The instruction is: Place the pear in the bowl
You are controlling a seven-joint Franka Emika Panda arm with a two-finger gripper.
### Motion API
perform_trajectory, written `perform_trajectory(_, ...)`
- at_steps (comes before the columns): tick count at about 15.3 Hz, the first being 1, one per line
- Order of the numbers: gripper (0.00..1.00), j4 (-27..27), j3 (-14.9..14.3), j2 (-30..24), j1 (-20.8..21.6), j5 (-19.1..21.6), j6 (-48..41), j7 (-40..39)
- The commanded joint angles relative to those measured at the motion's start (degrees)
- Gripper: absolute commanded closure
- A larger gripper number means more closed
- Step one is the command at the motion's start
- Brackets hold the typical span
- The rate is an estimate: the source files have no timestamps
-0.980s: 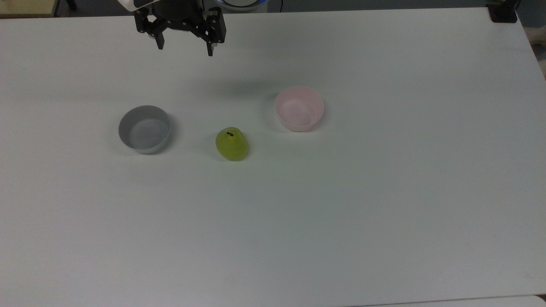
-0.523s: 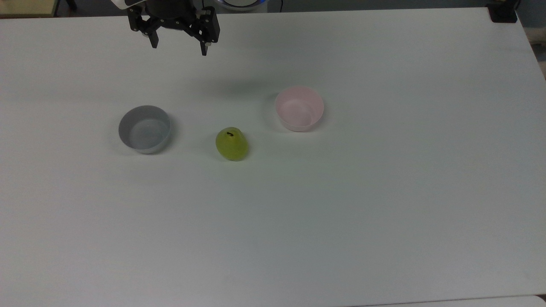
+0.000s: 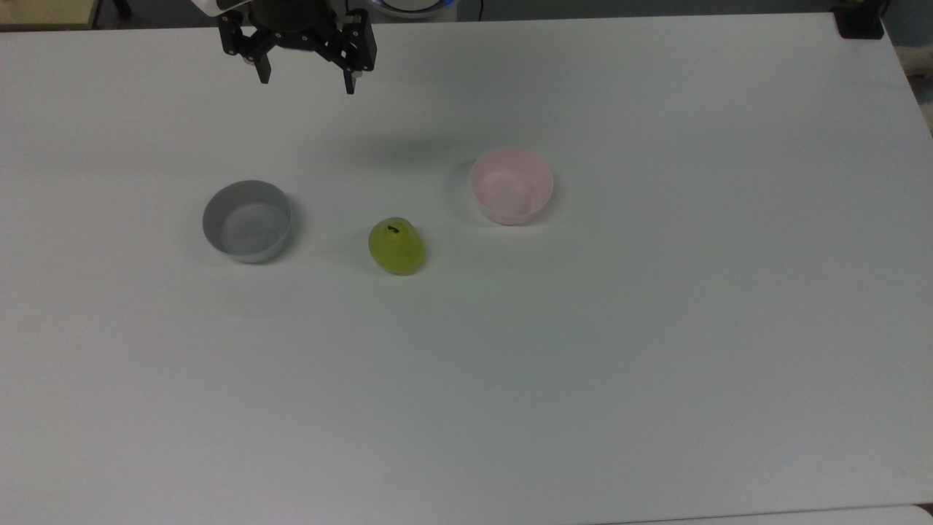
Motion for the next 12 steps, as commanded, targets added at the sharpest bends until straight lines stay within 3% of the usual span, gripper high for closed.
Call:
perform_trajectory(1, 0.0, 0.36, -0.57, 1.11, 1.26, 0.68, 2.7, -1.35)
perform_trajectory(6, 0.0, 0.36, -0.92, 4.54, 3.63, 1.03, 7.63, -4.94)
perform_trajectory(12, 0.0, 0.1, -0.92, 12.79, 7.23, 1.03, 13.7, -7.75)
